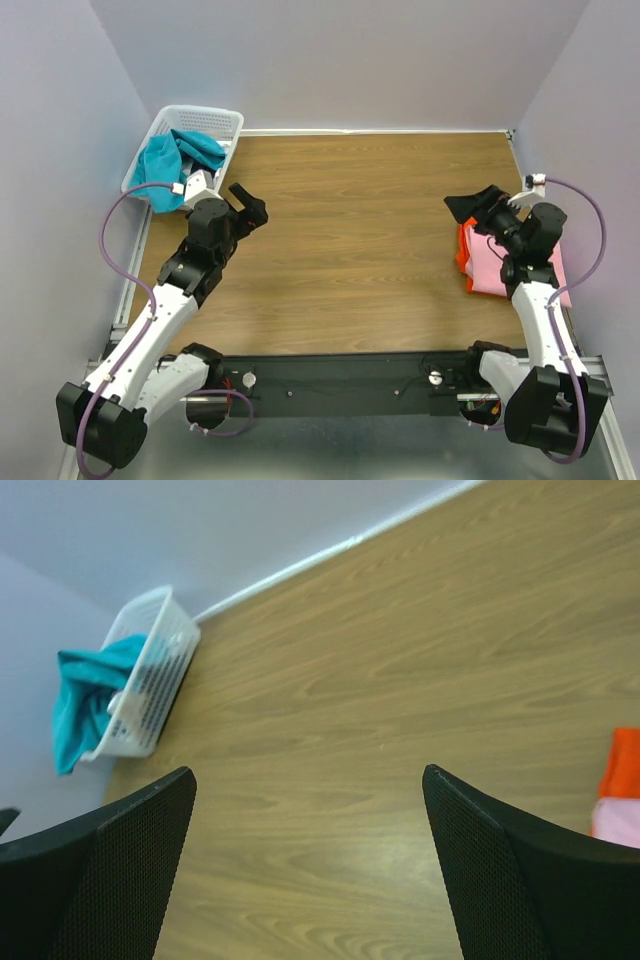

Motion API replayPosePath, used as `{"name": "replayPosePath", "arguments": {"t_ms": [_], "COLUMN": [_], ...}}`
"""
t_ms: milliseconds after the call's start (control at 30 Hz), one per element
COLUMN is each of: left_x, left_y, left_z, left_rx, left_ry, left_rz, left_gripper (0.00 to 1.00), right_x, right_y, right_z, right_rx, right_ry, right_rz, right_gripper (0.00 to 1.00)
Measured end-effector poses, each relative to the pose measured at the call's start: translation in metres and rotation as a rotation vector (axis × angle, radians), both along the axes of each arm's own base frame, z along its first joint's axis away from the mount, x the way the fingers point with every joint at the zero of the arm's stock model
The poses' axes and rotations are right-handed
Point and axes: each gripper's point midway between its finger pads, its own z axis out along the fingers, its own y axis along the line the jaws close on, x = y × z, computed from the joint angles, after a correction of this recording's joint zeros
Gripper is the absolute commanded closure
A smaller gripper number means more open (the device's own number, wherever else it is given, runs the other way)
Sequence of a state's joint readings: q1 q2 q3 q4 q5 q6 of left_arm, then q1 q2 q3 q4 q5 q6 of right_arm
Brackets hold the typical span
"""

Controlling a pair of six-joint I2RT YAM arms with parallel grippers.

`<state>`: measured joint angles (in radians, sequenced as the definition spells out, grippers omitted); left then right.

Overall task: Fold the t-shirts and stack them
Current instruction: Reset both grippers

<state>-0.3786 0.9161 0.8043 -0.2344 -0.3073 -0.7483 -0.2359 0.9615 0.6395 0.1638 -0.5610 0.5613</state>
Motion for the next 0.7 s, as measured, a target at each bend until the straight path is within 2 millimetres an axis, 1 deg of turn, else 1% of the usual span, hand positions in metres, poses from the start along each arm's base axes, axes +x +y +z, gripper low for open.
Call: {"name": "replayPosePath", "arguments": {"t_ms": [33,67,133,233,367,533,700], "left_x": [-0.001,-0.002,-0.004,-0.006,-0.007,-0.007,-0.011], "left_y": [0.001,0.002,0.004,0.006,0.006,0.006,0.008], "left_z": [-0.003,-0.008,-0.017,-0.027,-0.028,-0.029,-0.020], "left_rx": [-0.004,-0.004,-0.003,0.002,0.003,0.004,-0.007], "left_ry": [0.004,0.012,0.029,0.050,0.051,0.051,0.017], "left_rz": [0.005,0.012,0.024,0.030,0.030,0.029,0.029], "left_gripper": [0.02,0.02,0.02,0.02,0.02,0.02,0.02], "right_x": [-0.002,-0.006,-0.011,-0.019,-0.024,-0.025,-0.026], "right_y": [0.003,0.008,0.012,0.016,0.018,0.018,0.015], "right_z": [-0.004,-0.014,-0.026,-0.038,-0.036,-0.032,-0.036], "right_rx": [0.011,0.025,0.045,0.057,0.051,0.046,0.043], "right_ry": [0.004,0.016,0.039,0.060,0.037,0.019,0.023], "right_rz": [0.016,0.039,0.058,0.071,0.077,0.074,0.052], "right_gripper": [0.00,0.00,0.00,0.00,0.00,0.00,0.00]}}
